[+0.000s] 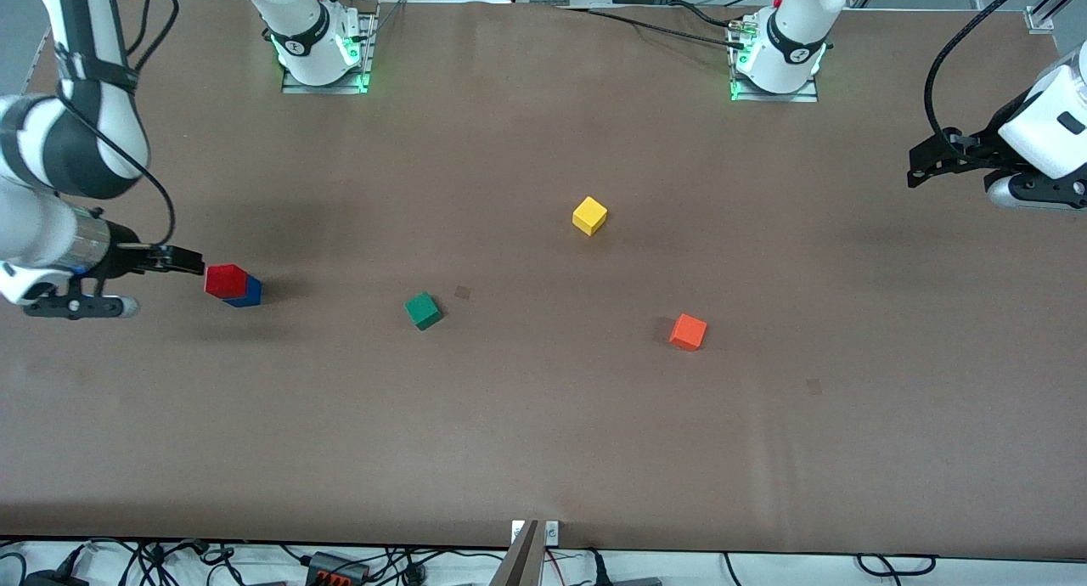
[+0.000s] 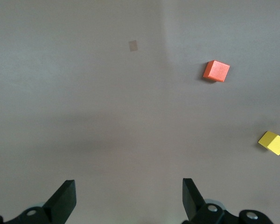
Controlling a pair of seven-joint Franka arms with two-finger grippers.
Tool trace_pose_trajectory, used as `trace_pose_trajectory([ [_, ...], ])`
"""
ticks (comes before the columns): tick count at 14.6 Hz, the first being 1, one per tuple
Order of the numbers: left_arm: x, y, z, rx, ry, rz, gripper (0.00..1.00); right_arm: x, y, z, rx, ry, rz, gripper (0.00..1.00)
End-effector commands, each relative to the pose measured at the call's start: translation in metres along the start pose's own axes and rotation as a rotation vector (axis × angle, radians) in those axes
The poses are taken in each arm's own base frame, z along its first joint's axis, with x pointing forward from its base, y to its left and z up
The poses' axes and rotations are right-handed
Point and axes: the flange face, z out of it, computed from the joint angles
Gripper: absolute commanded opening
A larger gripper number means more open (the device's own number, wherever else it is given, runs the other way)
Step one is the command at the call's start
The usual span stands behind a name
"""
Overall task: Pass red block to right arm, stack on blue
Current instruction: 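Open the right gripper and raise it away from the stack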
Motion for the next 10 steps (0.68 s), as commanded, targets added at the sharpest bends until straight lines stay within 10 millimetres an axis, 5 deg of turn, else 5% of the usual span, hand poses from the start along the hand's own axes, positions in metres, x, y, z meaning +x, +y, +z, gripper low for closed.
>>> trace_pose_trajectory([
  [1, 0.01, 0.002, -0.007, -0.014, -0.002, 0.014, 1.0, 0.012, 0.0, -0.05, -0.022, 0.057, -0.005, 1.0],
  [3, 0.01, 0.003, -0.006, -0.014, -0.004, 0.014, 1.0, 0.015, 0.002, -0.078, -0.028, 0.104, -0.003, 1.0],
  [10, 0.009, 0.003, -0.007, -0.014, -0.004, 0.014, 1.0, 0.0, 0.016, -0.09, -0.003, 0.054, 0.106, 1.0],
])
